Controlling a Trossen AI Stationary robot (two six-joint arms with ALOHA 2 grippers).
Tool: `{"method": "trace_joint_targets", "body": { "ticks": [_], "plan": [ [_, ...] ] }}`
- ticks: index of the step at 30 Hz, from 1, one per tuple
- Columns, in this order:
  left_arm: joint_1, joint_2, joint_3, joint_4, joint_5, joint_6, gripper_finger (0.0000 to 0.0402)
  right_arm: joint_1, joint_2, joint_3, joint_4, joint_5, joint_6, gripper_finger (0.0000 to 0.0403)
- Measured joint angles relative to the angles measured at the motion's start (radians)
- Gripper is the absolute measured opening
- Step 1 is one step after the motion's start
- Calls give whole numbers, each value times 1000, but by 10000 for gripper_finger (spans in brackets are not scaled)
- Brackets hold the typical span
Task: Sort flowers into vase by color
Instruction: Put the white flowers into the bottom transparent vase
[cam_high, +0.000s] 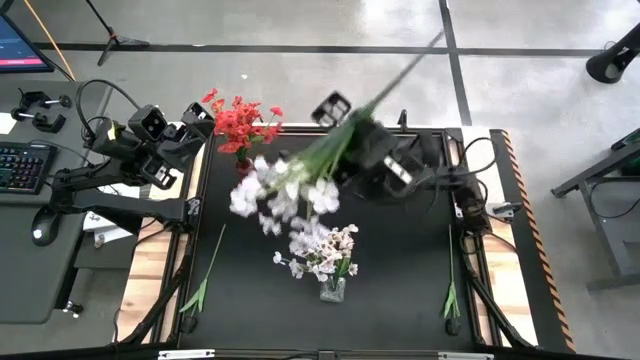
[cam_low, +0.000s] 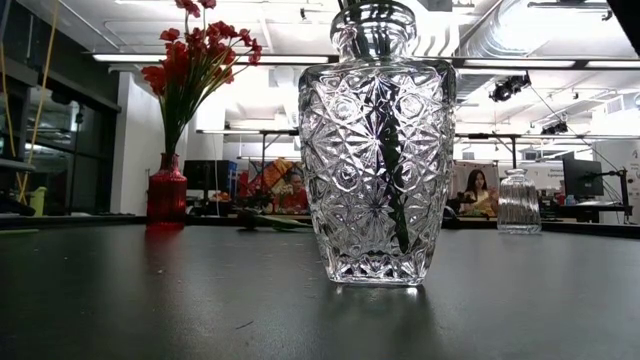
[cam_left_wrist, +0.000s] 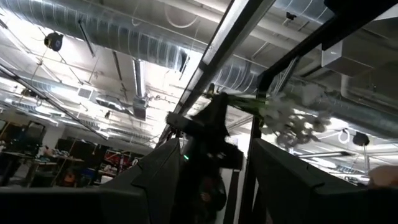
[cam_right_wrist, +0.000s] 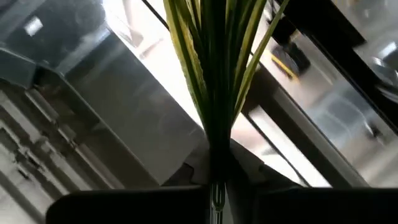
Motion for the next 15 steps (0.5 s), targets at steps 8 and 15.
{"method": "trace_joint_targets", "body": {
  "ticks": [8, 15],
  "plan": [
    [0, 3, 0, 3, -3, 10, 188, 31, -17, 25, 289, 43, -134, 12],
    [0, 28, 0, -3, -4, 9, 188, 73, -9, 20, 247, 210, -67, 12]
  ]
}}
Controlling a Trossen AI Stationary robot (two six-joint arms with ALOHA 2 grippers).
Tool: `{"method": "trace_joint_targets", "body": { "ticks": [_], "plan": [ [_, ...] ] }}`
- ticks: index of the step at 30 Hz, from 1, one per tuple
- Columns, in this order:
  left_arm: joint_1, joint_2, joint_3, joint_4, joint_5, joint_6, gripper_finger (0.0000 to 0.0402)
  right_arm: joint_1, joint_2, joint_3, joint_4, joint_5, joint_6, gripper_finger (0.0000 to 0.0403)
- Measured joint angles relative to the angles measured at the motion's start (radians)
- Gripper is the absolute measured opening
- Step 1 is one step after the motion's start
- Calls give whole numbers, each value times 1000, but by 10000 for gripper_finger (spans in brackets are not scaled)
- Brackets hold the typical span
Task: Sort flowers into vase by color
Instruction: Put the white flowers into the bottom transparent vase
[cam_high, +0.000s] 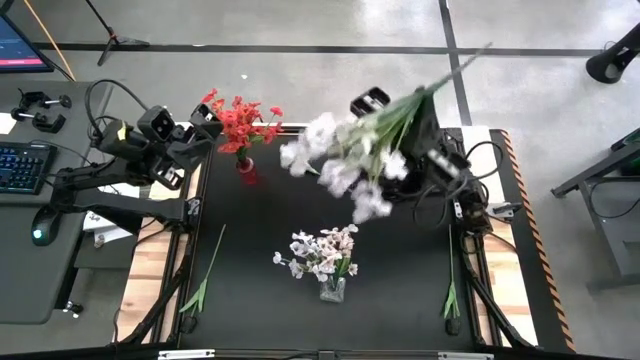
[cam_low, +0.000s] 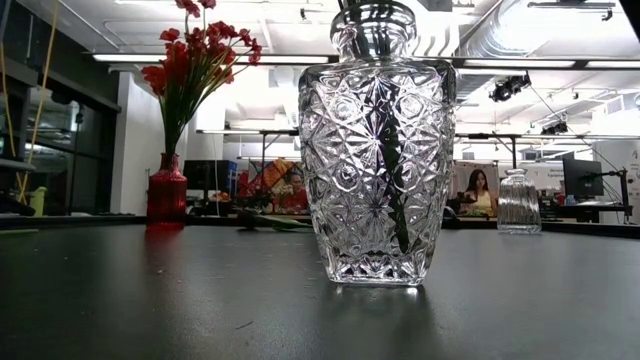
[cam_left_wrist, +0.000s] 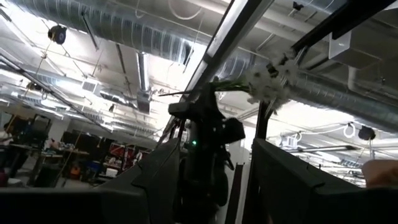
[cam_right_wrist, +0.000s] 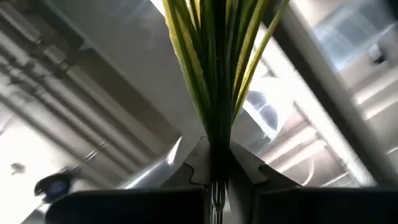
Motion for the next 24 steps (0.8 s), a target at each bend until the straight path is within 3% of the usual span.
{"method": "trace_joint_targets", "body": {
  "ticks": [8, 14, 20, 24],
  "plan": [
    [0, 13, 0, 3, 0, -23, 188, -67, -2, -2, -70, 60, 152, 12],
    [0, 13, 0, 9, -1, 8, 188, -100, -2, -2, -210, 60, 153, 12],
    [0, 12, 0, 21, -18, 6, 188, -118, -2, -2, -412, 59, 153, 12],
    [0, 13, 0, 39, -27, -74, 188, -118, -2, -3, -586, 59, 153, 12]
  ]
}}
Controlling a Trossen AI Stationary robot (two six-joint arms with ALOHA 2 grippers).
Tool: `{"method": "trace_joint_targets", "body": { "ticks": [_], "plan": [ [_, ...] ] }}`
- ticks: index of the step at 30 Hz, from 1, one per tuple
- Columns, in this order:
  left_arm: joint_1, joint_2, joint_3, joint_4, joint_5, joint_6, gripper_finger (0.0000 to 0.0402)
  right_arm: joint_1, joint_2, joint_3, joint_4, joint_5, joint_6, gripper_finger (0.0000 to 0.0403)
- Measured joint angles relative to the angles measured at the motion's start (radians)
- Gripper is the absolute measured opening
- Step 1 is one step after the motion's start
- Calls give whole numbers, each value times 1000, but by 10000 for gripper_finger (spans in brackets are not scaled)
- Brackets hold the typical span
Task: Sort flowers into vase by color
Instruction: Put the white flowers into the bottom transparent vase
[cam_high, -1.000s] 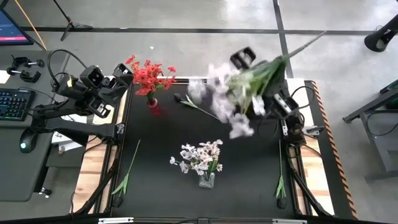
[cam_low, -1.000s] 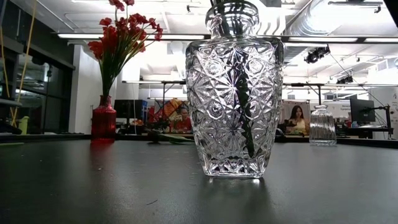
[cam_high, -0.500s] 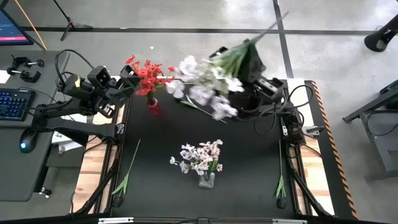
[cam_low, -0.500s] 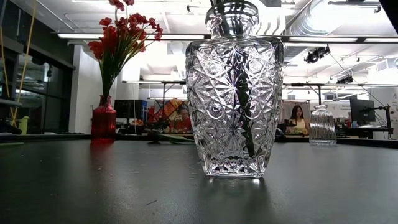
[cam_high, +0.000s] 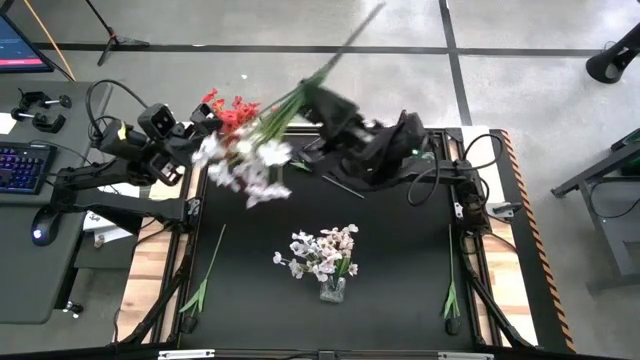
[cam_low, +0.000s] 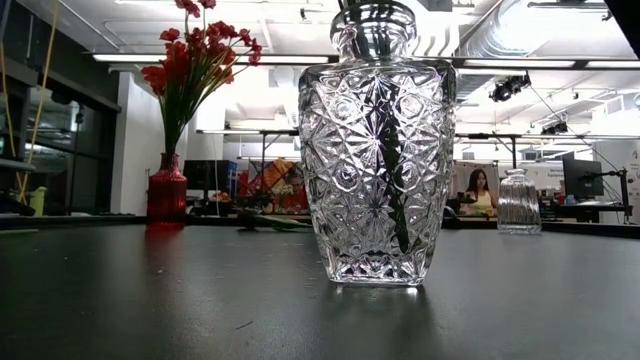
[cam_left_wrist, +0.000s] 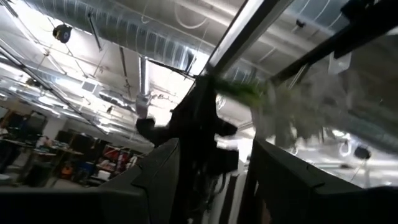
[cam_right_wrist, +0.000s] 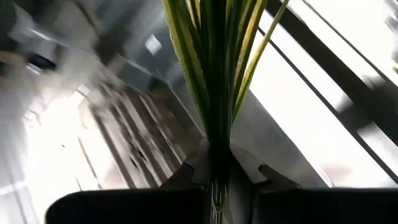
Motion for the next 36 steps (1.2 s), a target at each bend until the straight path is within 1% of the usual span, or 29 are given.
{"method": "trace_joint_targets", "body": {
  "ticks": [4, 7, 8, 12, 13, 14, 15, 16, 17, 19, 21, 22, 23, 24, 25, 26, 28, 29, 33, 36],
  "plan": [
    [0, -9, 0, 14, 0, -49, 188, 0, 0, 0, -197, -1, 0, 12],
    [0, -12, 0, 28, 0, -50, 188, 0, 0, 0, -386, -1, 0, 12],
    [0, -12, 0, 29, -1, -50, 188, 0, 0, 0, -448, -2, -22, 12],
    [0, -12, 0, 31, -7, -18, 188, -1, 0, 0, -697, -13, -380, 12],
    [0, -12, 0, 33, -8, -10, 188, -7, 0, 1, -724, -15, -420, 12],
    [0, -12, 0, 35, -13, -5, 188, -19, 4, 12, -729, -14, -395, 12],
    [0, -12, 0, 39, -19, -4, 188, -37, 7, 23, -700, 10, -299, 12],
    [0, -12, 0, 45, -23, -4, 188, -62, 4, 25, -646, 57, -176, 12],
    [0, -12, 0, 51, -26, -3, 188, -95, -12, 20, -580, 114, -52, 12],
    [0, -13, 0, 56, -29, 11, 188, -169, -62, 22, -549, 262, 209, 12],
    [0, -12, 0, 55, -45, 36, 188, -245, -120, 34, -606, 417, 495, 12],
    [0, -12, 0, 55, -54, 48, 188, -290, -148, 35, -661, 473, 658, 12],
    [0, -12, 0, 55, -60, 55, 188, -333, -168, 36, -740, 512, 827, 12],
    [0, -12, 0, 55, -65, 56, 188, -380, -189, 36, -829, 526, 1013, 12],
    [0, -12, 0, 55, -73, 57, 188, -431, -204, 35, -932, 518, 1195, 12],
    [0, -12, 0, 55, -82, 57, 188, -478, -212, 33, -1031, 480, 1360, 12],
    [0, -12, 0, 55, -89, 57, 188, -567, -217, 29, -1191, 356, 1659, 12],
    [0, -12, 0, 55, -89, 57, 188, -603, -217, 28, -1243, 288, 1788, 12],
    [0, -12, 0, 54, -89, 57, 188, -694, -213, 31, -1343, 33, 2354, 12],
    [0, -12, 0, 51, -89, 57, 188, -718, -190, 17, -1363, -91, 2808, 12]
  ]
}}
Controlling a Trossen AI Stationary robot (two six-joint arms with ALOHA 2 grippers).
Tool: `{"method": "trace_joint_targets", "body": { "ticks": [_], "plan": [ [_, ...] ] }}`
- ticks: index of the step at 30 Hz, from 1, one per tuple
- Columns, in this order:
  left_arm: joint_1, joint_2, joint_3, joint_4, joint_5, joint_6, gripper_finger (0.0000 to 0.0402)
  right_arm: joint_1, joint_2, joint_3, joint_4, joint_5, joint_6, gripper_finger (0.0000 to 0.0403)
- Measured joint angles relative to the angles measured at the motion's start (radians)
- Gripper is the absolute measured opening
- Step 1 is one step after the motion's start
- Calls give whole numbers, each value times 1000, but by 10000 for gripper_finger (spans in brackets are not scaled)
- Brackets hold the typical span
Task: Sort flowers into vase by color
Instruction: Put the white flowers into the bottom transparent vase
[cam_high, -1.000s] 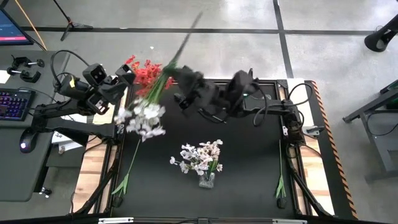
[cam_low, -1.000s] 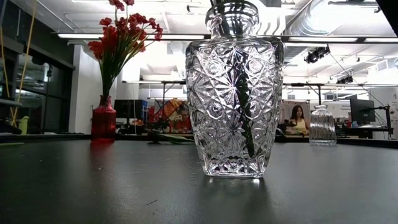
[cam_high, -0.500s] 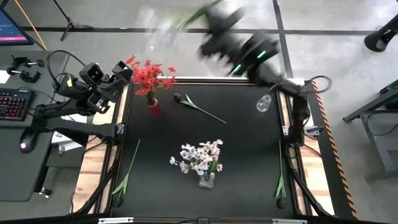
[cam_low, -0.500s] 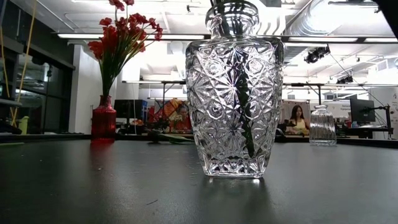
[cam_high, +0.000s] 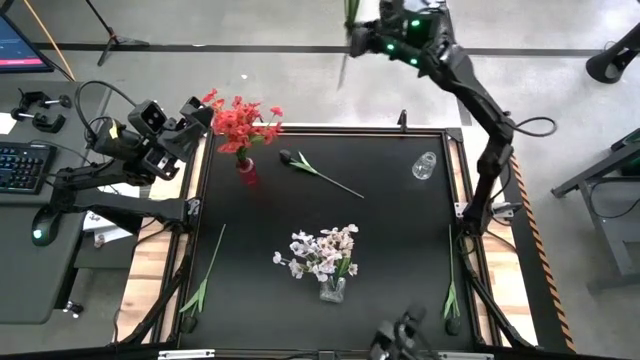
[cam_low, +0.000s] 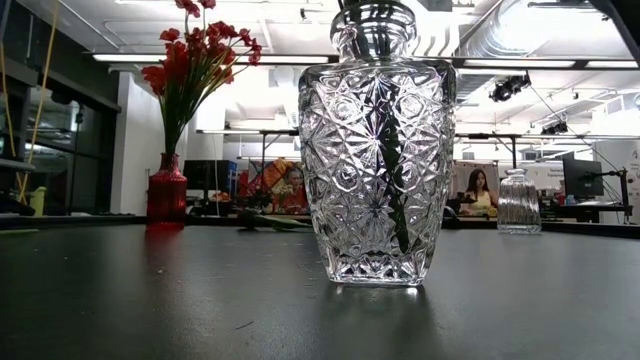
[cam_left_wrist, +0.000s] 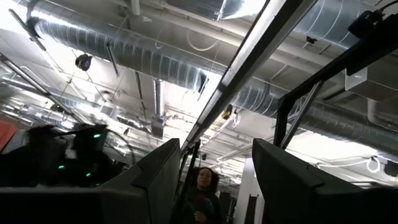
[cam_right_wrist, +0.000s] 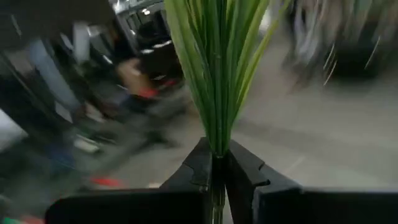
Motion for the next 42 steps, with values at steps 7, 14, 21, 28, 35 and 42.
{"method": "trace_joint_targets", "body": {
  "ticks": [7, 14, 21, 28, 35, 42],
  "plan": [
    [0, 0, 0, -5, 19, 0, 188, -8, 24, 0, -27, -89, 547, 12],
    [0, -6, 0, -67, 67, 1, 188, 230, -109, -2, -425, 89, 202, 12],
    [0, -4, 0, -153, 67, 1, 188, 689, -268, -2, -861, 689, 483, 12],
    [0, 3, 0, -231, 67, 0, 188, 1107, -299, -89, -860, 879, 762, 12],
    [0, 14, 0, -260, 67, -81, 188, 1324, -265, -396, -885, 798, 939, 12],
    [-4, 36, 0, -257, 66, -166, 188, 1374, -265, -736, -682, 324, 959, 12]
  ]
}}
